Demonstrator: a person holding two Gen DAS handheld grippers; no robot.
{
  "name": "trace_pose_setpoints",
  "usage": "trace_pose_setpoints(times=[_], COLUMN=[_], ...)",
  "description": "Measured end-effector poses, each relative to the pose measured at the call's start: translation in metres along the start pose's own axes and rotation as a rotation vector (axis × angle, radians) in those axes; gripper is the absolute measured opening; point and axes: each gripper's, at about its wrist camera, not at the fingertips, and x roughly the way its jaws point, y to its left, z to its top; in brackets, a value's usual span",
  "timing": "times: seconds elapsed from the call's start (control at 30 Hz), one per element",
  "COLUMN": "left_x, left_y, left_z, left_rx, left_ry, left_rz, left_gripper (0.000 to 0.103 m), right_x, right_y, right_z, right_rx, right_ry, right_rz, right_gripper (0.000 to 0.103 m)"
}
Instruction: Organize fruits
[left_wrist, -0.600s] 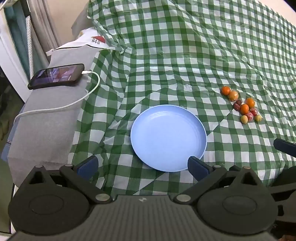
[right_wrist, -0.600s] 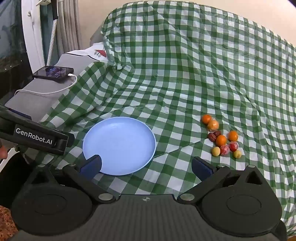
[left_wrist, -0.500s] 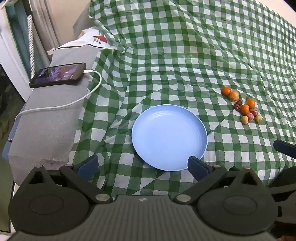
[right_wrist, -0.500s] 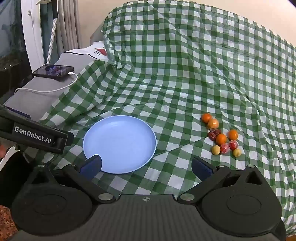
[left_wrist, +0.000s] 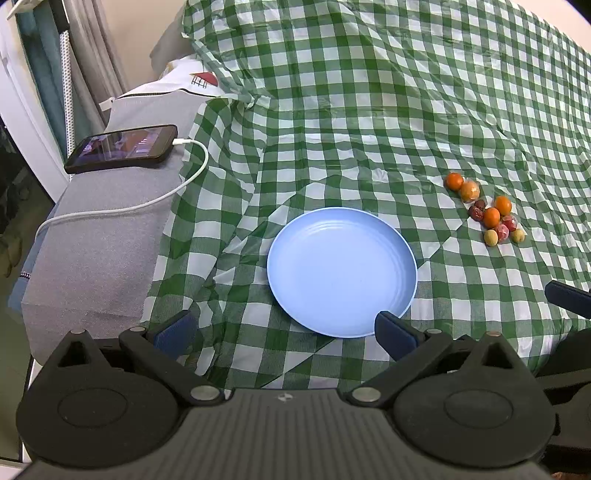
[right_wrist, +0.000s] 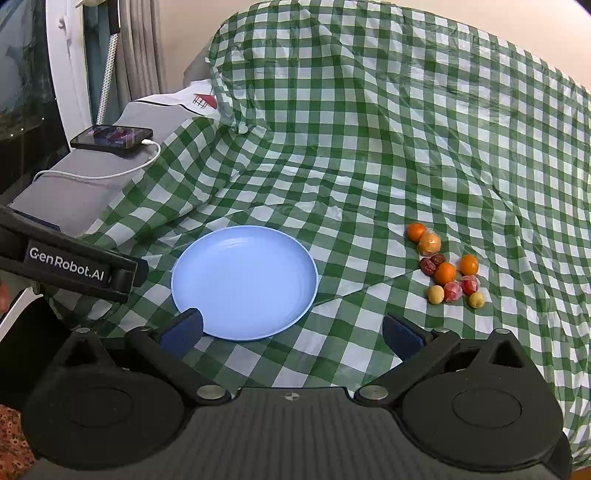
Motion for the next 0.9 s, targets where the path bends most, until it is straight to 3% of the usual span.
trace_pose_setpoints(times=[0.9], left_x=[0.0061], left_y=[-0.0011], left_z=[-0.0009], left_rx=[-0.009], left_ry=[0.025], left_rz=[0.005], left_gripper=[0.103], right_x=[0.0048], right_y=[0.0032], right_z=[-0.0022], right_rx=[0.002], right_ry=[0.018], right_rz=[0.015], right_gripper=[0.103])
